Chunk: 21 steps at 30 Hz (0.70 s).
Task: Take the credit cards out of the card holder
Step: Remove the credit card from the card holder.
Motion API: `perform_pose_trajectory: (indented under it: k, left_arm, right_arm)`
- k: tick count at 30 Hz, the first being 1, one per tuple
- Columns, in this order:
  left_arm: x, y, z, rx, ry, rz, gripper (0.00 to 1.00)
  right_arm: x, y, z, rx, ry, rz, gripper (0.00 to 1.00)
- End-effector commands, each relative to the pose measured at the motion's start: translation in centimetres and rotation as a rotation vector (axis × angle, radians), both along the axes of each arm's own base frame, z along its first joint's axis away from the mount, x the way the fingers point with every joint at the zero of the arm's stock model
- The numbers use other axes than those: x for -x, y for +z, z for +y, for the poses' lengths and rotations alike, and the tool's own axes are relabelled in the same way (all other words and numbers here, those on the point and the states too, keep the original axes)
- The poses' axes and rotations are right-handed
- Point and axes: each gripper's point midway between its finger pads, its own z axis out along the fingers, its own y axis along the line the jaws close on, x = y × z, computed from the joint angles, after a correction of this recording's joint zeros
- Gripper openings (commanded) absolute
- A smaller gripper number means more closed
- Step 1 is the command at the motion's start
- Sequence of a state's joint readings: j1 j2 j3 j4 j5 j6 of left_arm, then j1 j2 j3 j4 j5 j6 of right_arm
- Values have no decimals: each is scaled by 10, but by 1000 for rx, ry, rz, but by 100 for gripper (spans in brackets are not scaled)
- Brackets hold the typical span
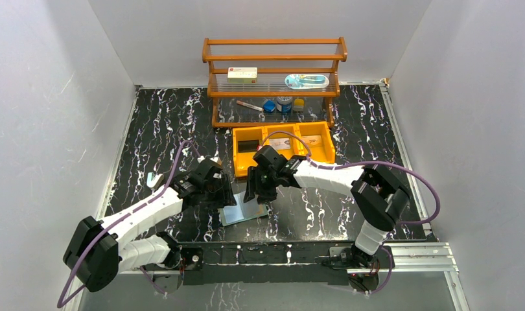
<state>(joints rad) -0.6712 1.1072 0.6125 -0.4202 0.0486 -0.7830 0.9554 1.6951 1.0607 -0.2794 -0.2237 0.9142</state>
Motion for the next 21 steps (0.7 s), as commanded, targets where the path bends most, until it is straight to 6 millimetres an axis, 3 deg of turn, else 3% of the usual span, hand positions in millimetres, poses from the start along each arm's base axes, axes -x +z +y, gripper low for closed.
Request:
perform_pose_trajectory:
  k: [1,3,8,14,21]
  left_arm:
    - [-2,6,5,-28,13,-4,51]
    - [-1,2,13,-68,37,6,52]
    - [4,-7,28,-134,72,27,59]
    - [10,-14,21,-103,43,57,58]
    - [19,-23,15,-67,21,100,51]
  right_arm:
    - [-19,3,-25,145,-88,-88,60]
    - [-22,4,-31,173,-99,-110,60]
    - [-22,11,-20,122,-59,-120,56]
    - [-15,6,-5,64,-20,-75,51]
    - [-14,-8,-6,94,-21,-47,52]
